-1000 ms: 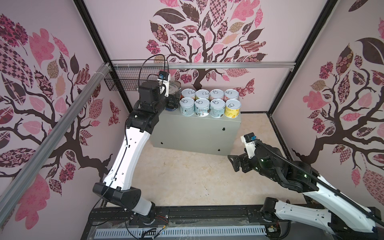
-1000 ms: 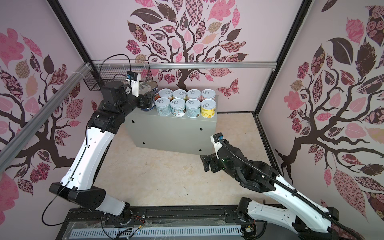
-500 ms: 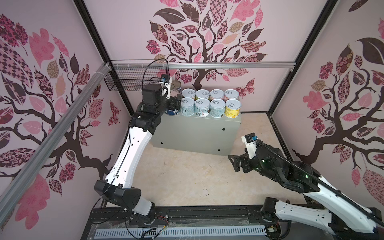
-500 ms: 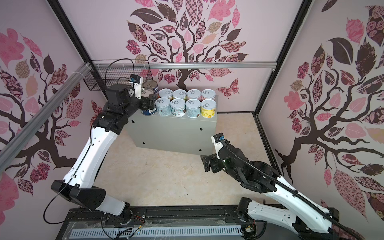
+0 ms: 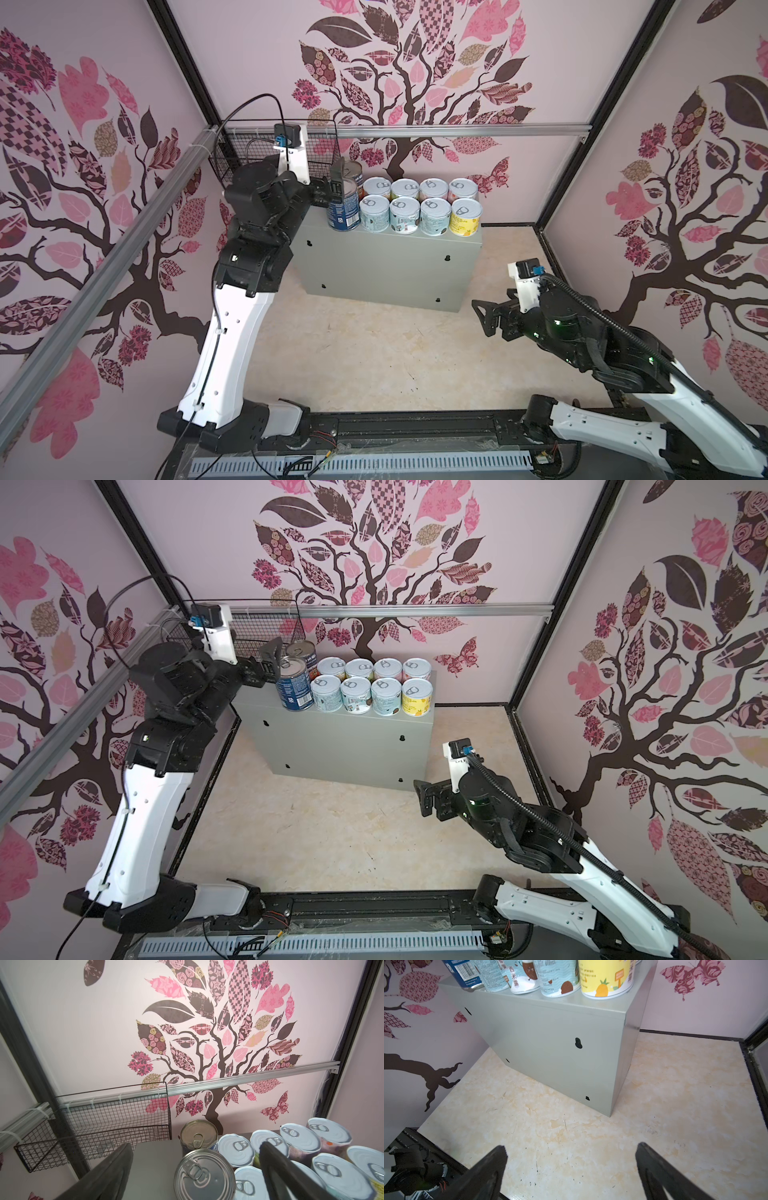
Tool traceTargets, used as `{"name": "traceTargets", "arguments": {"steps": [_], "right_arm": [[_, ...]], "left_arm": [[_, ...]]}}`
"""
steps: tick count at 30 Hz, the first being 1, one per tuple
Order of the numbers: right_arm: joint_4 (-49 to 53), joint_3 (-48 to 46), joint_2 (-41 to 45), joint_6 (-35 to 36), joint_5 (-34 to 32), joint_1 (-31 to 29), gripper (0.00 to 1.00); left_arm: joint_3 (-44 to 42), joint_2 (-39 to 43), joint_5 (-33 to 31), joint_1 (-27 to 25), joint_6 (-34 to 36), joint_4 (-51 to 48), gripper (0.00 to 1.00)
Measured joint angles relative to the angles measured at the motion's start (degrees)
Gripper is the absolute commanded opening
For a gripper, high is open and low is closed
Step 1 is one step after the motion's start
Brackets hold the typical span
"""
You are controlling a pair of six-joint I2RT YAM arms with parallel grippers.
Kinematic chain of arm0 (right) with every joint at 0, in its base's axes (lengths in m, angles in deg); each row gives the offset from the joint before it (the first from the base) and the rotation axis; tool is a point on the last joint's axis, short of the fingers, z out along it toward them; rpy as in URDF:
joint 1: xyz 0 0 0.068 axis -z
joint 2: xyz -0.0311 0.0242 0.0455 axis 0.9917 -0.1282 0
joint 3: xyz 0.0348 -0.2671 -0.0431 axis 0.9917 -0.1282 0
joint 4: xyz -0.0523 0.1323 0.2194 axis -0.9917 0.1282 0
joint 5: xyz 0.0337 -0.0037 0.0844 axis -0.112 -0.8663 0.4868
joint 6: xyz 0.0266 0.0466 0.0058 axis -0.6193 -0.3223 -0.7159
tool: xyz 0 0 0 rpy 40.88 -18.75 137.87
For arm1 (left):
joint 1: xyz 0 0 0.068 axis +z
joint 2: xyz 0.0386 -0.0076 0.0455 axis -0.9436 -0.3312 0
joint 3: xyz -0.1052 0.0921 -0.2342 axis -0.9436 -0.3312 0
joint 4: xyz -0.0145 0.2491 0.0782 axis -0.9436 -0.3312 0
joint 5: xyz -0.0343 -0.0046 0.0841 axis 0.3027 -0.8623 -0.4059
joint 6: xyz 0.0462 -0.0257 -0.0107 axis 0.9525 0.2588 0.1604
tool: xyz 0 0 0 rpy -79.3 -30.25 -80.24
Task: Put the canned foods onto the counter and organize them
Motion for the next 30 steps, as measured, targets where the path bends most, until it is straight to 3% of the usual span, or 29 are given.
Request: {"name": "traceTargets", "arguments": {"steps": [6,12,19,21,26,28,30], "right_arm": [[-0.7,-0.5,5.0,-1.5,-5.9,0.0,1.0],[-9.9,-16.4,17.1,-1.9,-17.0,0.1,1.0],[-20.7,-32.8,16.7,-1.6,-26.3,1.4,1.0],[-23.8,-36.2,15.0,-2.1,-24.2,7.8,1.0],[-33.0,-40.4,4.8,-7.0,-6.0,40.5,1.0],[-37.4,-43.4,1.1,-7.1,-4.1,45.1,1.0],[-41.8,-46.3,-1.9,-6.3,-3.9,45.5,1.0]], "left_arm": [[-12.5,14.2,-3.3,0.0,-4.0,-2.5,0.98],[-32.0,28.3,-5.6,0.0,-9.0,-6.1,0.98],[-54.1,34.7,-12.3,0.0,-14.2,-8.8,0.98],[-59.2,35.0,-15.1,0.1,-14.4,-8.5,0.98],[-68.6,32.6,-19.8,2.1,-14.2,-3.4,0.98],[-72.5,31.8,-21.2,2.8,-13.5,0.9,0.98],[-75.2,30.4,-21.6,4.2,-13.0,5.0,0.98]]}}
